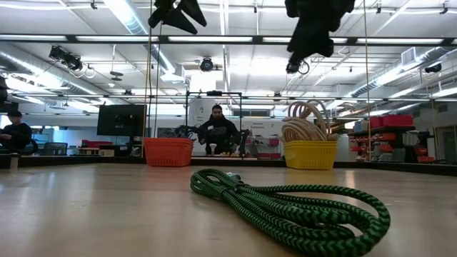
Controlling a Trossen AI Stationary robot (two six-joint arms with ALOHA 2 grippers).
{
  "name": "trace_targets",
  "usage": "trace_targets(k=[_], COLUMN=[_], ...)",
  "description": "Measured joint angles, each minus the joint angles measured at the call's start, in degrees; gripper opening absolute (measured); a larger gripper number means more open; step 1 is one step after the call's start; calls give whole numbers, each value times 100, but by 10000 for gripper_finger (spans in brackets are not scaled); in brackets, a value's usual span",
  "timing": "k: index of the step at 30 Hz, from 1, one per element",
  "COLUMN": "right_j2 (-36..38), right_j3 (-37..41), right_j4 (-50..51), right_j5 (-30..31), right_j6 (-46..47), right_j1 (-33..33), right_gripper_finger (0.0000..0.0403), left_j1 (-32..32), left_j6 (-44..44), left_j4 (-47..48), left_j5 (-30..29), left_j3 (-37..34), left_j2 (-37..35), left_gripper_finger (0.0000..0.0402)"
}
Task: Pick & Place USB Port
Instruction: Put the brown HDMI cable into the yellow bin
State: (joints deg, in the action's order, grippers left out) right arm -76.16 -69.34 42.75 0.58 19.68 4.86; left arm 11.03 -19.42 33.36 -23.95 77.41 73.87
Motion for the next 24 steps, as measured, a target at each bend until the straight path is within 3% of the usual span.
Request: trace_targets(k=[7, 12, 18, 24], right_j2=[-19, -73, -142, -640], right_j3=[692, 1365, 1864, 2114], right_j4=[-89, -869, -1037, -1860], right_j5=[-34, -758, -1297, -2154], right_j6=[903, 964, 794, 861], right_j1=[-595, -1123, -1522, -2185], right_gripper_finger=[159, 159, 159, 155], left_j1=[-14, -151, -203, -181], left_j6=[-248, -245, -250, -249], left_j4=[0, -39, -89, -235], left_j5=[372, 327, 365, 376], left_j3=[0, -2, -2, -2], left_j2=[3, 187, 615, 916], left_gripper_finger=[186, 186, 186, 186])
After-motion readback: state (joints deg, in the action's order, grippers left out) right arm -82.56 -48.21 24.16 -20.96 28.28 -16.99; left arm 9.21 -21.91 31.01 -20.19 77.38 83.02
